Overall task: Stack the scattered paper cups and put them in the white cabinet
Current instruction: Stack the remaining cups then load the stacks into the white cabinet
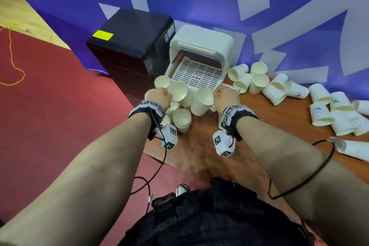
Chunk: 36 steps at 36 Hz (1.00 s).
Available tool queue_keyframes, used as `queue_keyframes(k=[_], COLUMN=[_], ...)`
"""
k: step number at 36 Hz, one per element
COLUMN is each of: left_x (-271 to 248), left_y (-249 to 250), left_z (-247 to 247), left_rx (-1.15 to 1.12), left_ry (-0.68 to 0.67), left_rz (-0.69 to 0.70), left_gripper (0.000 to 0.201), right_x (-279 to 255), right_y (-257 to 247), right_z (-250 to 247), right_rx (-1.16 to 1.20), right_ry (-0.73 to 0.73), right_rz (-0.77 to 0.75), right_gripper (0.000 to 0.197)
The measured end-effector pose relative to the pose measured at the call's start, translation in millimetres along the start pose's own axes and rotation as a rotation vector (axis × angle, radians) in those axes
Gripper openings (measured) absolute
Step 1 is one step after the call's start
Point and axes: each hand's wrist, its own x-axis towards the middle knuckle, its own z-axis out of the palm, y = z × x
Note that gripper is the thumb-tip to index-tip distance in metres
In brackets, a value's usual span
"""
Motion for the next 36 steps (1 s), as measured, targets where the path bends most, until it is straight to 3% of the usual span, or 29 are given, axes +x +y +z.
queue_keyframes(k=[16, 36], left_x=[68, 109], left_y=[-32, -41], left_z=[-34, -7], left_rx=[-0.284, -0.231], left_ry=[0.220, 0.046], left_rz=[-0.243, -0.333], left_gripper=[0.022, 0.019], right_x=[78, 105], right_y=[-61, -54], right_z=[32, 80], right_rx=[0.145, 0.251], right_ry=[0.010, -0.159], right_rz=[0.069, 0.097], right_gripper=[0.016, 0.021])
